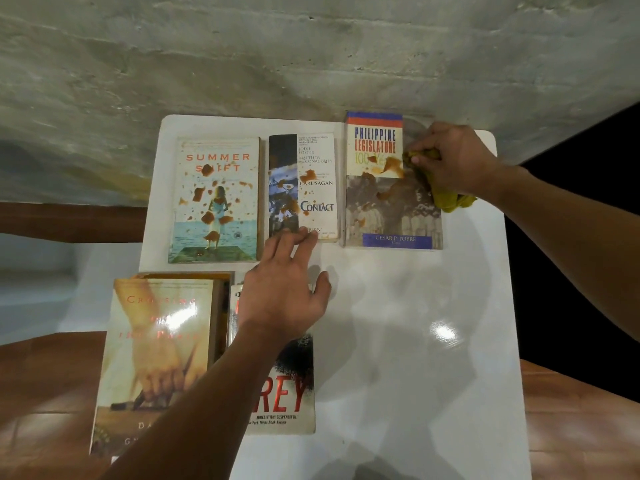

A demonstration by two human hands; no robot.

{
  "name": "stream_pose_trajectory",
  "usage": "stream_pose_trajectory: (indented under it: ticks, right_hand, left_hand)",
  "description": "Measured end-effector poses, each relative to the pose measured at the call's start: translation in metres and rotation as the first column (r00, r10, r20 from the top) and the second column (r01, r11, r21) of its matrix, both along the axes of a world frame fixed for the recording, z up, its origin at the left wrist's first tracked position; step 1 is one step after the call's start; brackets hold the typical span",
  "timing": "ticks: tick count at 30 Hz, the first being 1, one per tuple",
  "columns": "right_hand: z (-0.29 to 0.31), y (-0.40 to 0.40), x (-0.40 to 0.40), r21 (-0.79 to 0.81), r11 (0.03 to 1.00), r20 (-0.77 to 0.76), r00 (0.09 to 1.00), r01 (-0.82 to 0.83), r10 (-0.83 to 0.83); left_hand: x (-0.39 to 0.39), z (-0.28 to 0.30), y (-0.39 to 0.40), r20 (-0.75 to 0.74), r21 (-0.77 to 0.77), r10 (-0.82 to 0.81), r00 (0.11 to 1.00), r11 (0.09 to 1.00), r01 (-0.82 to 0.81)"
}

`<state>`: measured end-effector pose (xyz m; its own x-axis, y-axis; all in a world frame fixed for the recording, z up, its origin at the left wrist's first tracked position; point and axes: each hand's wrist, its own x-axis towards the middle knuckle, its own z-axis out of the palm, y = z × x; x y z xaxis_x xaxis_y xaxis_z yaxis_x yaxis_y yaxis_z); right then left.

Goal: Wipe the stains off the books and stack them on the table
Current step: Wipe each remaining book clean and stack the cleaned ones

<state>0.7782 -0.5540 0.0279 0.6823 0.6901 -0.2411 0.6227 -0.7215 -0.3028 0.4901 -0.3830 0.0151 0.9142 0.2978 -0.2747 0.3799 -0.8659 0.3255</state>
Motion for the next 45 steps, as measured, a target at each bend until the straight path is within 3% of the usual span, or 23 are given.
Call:
stream_pose_trajectory:
  ticks: [16,29,37,41,45]
  right_hand:
    - [-0.005,-0.018,-0.054,0.031,0.988,0.009,0.988,0.153,-0.153]
    - [-0.010,-0.019,-0.108,0.060,0.991,-0.037,0.992,0.122,-0.120]
    - [0.016,-0.003,-0.085,0.127,0.926,-0.105,0.933,0.355,-0.343]
    - [0.023,0.021,-0.063,0.132,0.930,-0.111,0.938,0.342,-0.329]
    - [0.021,0.031,-0.048,-0.007,0.965,-0.105,0.960,0.261,-0.261]
  left_hand:
    - [0.000,0.003,0.000,-0.021,-0.013,-0.004,1.000,1.000,0.003]
    - [0.002,0.005,-0.002,-0.030,-0.005,-0.004,1.000,1.000,0.004]
    - [0.000,0.003,-0.001,-0.020,-0.010,-0.012,1.000,1.000,0.012]
    - [-0.001,0.003,0.001,-0.023,-0.013,-0.001,1.000,1.000,0.001]
    - [-0.002,0.006,0.000,-0.014,-0.016,-0.003,1.000,1.000,0.003]
